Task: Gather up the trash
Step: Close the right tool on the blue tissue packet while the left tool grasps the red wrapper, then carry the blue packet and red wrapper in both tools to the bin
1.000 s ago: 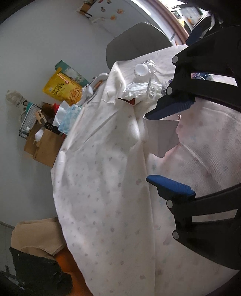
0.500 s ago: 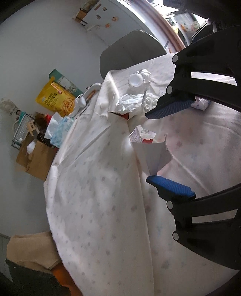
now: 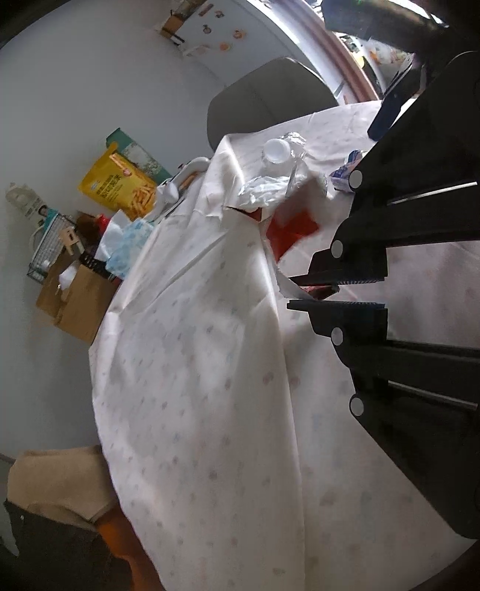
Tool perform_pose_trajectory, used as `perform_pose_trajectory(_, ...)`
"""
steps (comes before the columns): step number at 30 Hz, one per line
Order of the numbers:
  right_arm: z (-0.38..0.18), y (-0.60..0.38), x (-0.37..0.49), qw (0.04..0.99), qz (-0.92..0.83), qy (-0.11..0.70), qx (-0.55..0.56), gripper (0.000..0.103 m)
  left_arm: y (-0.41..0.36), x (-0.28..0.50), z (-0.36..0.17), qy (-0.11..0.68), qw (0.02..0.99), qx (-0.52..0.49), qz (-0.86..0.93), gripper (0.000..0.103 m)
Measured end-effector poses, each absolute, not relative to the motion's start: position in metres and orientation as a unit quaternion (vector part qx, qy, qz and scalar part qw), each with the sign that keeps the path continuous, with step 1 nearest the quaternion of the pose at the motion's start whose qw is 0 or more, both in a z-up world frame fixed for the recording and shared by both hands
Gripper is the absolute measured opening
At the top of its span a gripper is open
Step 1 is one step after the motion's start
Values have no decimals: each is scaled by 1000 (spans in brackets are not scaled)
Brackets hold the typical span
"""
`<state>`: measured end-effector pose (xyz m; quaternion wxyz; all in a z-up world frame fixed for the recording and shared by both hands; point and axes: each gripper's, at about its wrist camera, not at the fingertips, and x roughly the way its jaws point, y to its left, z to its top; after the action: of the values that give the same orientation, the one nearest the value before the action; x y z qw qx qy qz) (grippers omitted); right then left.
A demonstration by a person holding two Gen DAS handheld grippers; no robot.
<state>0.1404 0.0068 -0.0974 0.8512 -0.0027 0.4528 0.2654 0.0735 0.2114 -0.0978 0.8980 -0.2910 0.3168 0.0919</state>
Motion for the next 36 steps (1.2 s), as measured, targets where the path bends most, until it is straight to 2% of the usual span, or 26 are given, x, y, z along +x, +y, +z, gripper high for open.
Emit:
perform_pose_trajectory(3,-104,19,144,846,272,459,-6,75,214,65,-92,309,901,-288,99,6)
perform_pose_trajectory(5,-106,21,143,850,269,453,-6,64,215,62,-89,305,902,-287,101,6)
perform_pose_trajectory(6,-106,21,143,849,273,453,-3,44,215,60,-87,303,903,-286,101,6)
perform_pose_trajectory(7,-107,21,143,844,281,457,1,40,215,59,-86,302,904,-284,102,6)
perform_pose_trajectory(9,-105,19,140,836,298,462,3,21,213,58,-84,301,905,-283,102,6)
perform_pose_trajectory(11,-101,16,136,835,303,460,-1,16,210,59,-82,299,906,-282,101,6)
perform_pose_trajectory(14,-94,5,131,835,311,454,7,14,201,58,-75,294,910,-277,92,6)
perform_pose_trajectory(36,-65,-166,131,883,218,405,90,13,62,103,-32,302,932,-197,-21,6)
